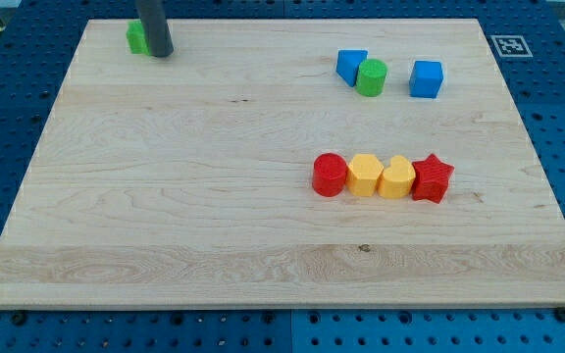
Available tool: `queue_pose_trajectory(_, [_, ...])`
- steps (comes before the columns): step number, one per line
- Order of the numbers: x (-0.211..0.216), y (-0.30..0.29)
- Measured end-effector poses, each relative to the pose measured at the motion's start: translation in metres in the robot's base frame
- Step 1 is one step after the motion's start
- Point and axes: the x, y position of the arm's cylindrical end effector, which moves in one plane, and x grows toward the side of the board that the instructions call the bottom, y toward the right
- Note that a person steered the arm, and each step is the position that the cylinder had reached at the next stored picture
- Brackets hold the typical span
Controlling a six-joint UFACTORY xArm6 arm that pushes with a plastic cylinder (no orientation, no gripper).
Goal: Push red circle to the center
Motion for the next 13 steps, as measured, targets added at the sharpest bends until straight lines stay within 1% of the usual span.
queue_pose_trajectory(1, [0.005, 0.0])
queue_pose_trajectory(2, [0.037, 0.016])
queue_pose_trajectory(3, [0.106, 0.063])
queue_pose_trajectory(4, [0.124, 0.072])
queue_pose_trajectory(5, [0.125, 0.072])
queue_pose_trajectory(7, [0.13, 0.102])
queue_pose_trajectory(8, [0.17, 0.102])
queue_pose_trajectory(9, [0.234, 0.127])
queue_pose_trajectory(10, [0.263, 0.194])
queue_pose_trajectory(11, [0.246, 0.248])
queue_pose_trajectory(13, [0.185, 0.242])
